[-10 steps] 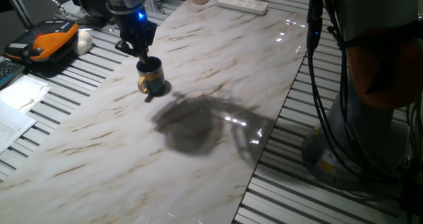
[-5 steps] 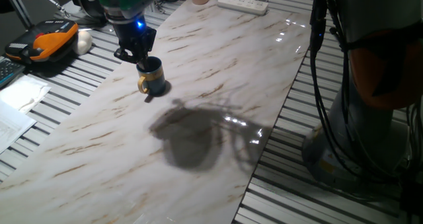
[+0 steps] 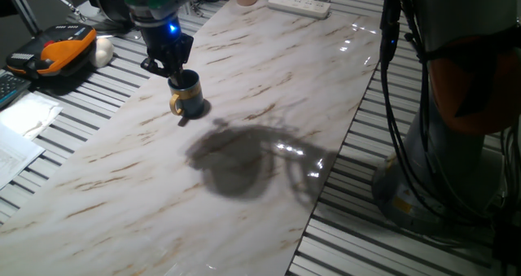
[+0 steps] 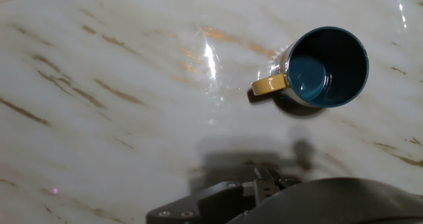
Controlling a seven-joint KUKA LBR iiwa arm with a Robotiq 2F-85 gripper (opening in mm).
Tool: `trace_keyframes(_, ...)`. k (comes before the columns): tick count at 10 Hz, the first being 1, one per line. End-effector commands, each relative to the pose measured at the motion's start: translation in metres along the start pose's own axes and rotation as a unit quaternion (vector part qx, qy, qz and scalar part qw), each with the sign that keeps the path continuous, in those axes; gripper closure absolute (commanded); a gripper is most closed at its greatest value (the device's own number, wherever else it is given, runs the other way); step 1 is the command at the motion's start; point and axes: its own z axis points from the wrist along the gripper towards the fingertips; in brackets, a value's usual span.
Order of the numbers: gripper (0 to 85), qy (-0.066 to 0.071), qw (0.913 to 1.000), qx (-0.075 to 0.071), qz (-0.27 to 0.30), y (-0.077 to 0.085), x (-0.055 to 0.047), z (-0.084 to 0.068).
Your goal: Pick up the cup
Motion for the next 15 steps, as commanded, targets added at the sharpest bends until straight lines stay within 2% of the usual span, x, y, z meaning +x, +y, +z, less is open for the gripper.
trace_keyframes(1,85.0,0.000,1.0000,-0.003,0.000,0.0015,0.0010,0.0008)
trace_keyframes(5,85.0,0.009,0.9999,-0.014,-0.004,0.0013,0.0011,0.0006)
trace_keyframes(7,85.0,0.006,0.9999,-0.007,-0.009,0.0013,0.0011,0.0006)
trace_keyframes(9,85.0,0.005,0.9997,0.008,-0.021,0.0013,0.0011,0.0006)
trace_keyframes(10,85.0,0.009,0.9992,0.000,-0.038,0.0013,0.0011,0.0006)
trace_keyframes(11,85.0,0.013,0.9986,-0.019,-0.048,0.0013,0.0011,0.0006)
trace_keyframes(12,85.0,0.004,0.9980,-0.027,-0.058,0.0013,0.0011,0.0006)
trace_keyframes(13,85.0,0.001,0.9972,-0.037,-0.064,0.0013,0.0011,0.0006)
trace_keyframes(14,85.0,0.009,0.9969,-0.042,-0.066,0.0013,0.0011,0.0006)
trace_keyframes(15,85.0,0.010,0.9971,-0.041,-0.064,0.0013,0.0011,0.0006)
